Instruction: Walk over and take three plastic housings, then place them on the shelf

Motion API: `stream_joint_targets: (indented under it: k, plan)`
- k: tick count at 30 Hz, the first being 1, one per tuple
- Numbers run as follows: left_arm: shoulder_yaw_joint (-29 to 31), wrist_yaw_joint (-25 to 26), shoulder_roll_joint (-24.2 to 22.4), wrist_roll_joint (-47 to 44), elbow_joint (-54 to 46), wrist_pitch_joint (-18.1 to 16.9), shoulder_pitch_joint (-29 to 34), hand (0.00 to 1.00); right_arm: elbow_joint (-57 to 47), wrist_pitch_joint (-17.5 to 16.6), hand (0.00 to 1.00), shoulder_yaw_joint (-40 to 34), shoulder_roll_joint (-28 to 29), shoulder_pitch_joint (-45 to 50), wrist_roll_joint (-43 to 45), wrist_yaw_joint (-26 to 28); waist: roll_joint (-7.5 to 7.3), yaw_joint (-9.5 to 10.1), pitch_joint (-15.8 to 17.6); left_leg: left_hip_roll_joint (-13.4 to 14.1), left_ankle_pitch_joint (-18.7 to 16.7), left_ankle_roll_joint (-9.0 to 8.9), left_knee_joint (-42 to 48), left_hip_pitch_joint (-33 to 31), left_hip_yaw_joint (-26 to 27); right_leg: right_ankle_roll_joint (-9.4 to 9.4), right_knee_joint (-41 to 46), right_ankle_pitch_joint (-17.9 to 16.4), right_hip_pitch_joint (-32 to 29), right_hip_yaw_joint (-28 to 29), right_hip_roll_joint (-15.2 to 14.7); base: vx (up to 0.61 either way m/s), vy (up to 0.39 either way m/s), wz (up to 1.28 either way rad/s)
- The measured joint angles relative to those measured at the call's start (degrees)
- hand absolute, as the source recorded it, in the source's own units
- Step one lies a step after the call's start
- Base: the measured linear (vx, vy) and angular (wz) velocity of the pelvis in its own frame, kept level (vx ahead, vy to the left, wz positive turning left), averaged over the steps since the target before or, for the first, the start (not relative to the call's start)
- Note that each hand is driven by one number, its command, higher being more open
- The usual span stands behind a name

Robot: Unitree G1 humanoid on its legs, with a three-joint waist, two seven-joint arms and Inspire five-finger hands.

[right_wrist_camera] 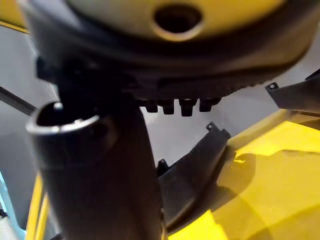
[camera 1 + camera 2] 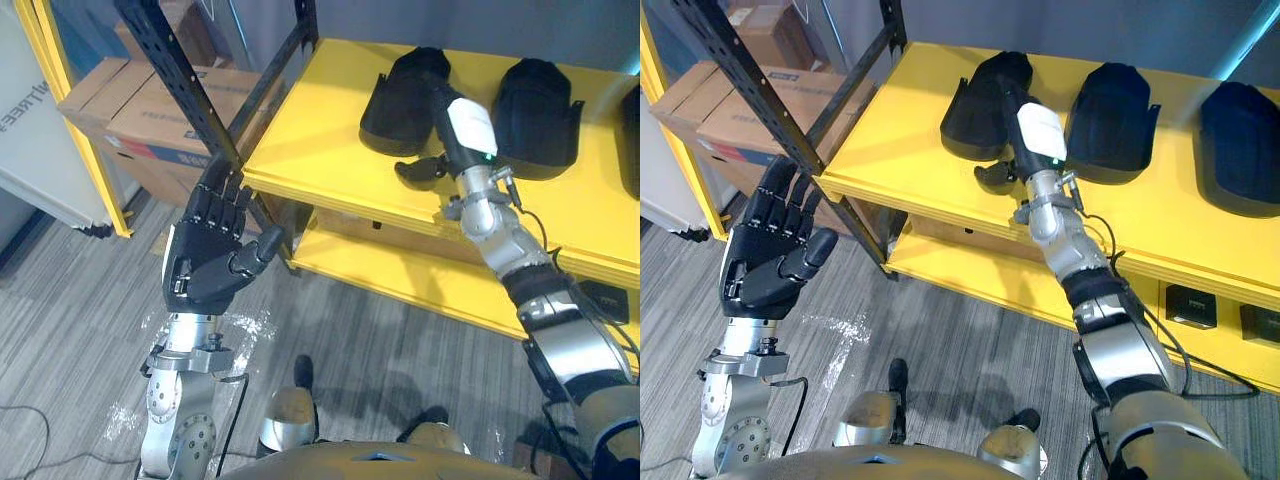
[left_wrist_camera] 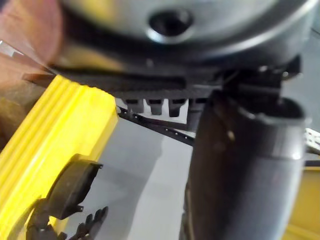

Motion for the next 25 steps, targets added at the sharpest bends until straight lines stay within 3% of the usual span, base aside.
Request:
stream_joint_targets:
  k: [4, 9, 11, 14, 17, 20, 25]
  plan:
    - [0.2, 4.3, 0.0, 6.2, 0.8, 0.0, 0.1, 1.00, -13.0, -0.3, 1.00, -1.2, 1.5, 8.8, 0.1, -0.1, -0.85, -1.11, -2.0, 0.1, -0.1, -0.13, -1.2, 1.4, 1.3, 0.16, -3.2, 1.3, 1.4, 0.4, 1.1, 0.03, -0.008, -0.14]
    - [1.8, 13.1, 0.0, 13.8, 3.2, 0.0, 0.7, 1.00, -32.5, -2.2, 1.00, -8.3, 6.8, 24.4, 1.2, -0.9, -3.69, -2.29, -4.5, 1.1, -1.2, -1.16, -1.2, 2.5, 4.7, -0.15, -6.3, 2.5, 1.3, 3.1, 3.0, 0.03, -0.007, -0.29]
    - [3.9, 20.2, -0.5, 16.1, 3.9, 0.0, 1.2, 1.00, -39.7, -2.8, 1.00, -13.8, 9.7, 33.5, -1.5, -4.8, -4.99, -4.09, -5.8, 1.5, -1.8, -1.49, -1.2, 3.0, 5.9, -0.17, -6.8, 2.6, 1.3, 3.8, 3.4, 0.04, -0.005, -0.21]
    - [8.8, 30.1, -3.4, 21.6, 6.9, -0.4, 1.3, 1.00, -43.8, -3.5, 1.00, -20.9, 13.1, 41.1, -1.7, -9.3, -5.78, -5.71, -6.5, 2.0, -2.5, -1.83, -1.2, 4.1, 7.8, -0.25, -7.2, 2.7, 1.2, 5.5, 3.9, 0.02, 0.002, -0.34]
    - [14.0, 39.6, -6.5, 32.3, 12.1, -0.5, 3.4, 1.00, -44.6, -3.6, 1.00, -29.5, 17.7, 50.2, 1.4, -13.2, -5.81, -7.26, -8.7, 2.1, -3.3, -2.12, -1.2, 4.3, 10.1, -0.23, -8.1, 2.8, 0.2, 7.4, 4.3, 0.03, 0.010, -0.29]
    - [15.5, 42.2, -7.7, 37.3, 16.6, -0.8, 6.7, 1.00, -41.8, -3.8, 1.00, -32.4, 21.8, 58.4, 6.2, -16.0, -5.44, -8.18, -10.0, 2.5, -3.6, -2.43, -1.2, 4.4, 11.2, -0.31, -8.2, 2.8, -0.4, 8.3, 4.7, 0.06, 0.000, -0.21]
    - [13.7, 41.8, -11.5, 40.3, 33.9, -2.1, 9.3, 1.00, -24.5, -4.0, 1.00, -33.2, 29.4, 65.8, 12.8, -18.4, -4.67, -9.50, -11.2, 3.2, -4.4, -2.96, -0.7, 5.4, 14.0, -0.40, -8.2, 2.7, -0.5, 9.9, 5.2, 0.04, -0.001, -0.17]
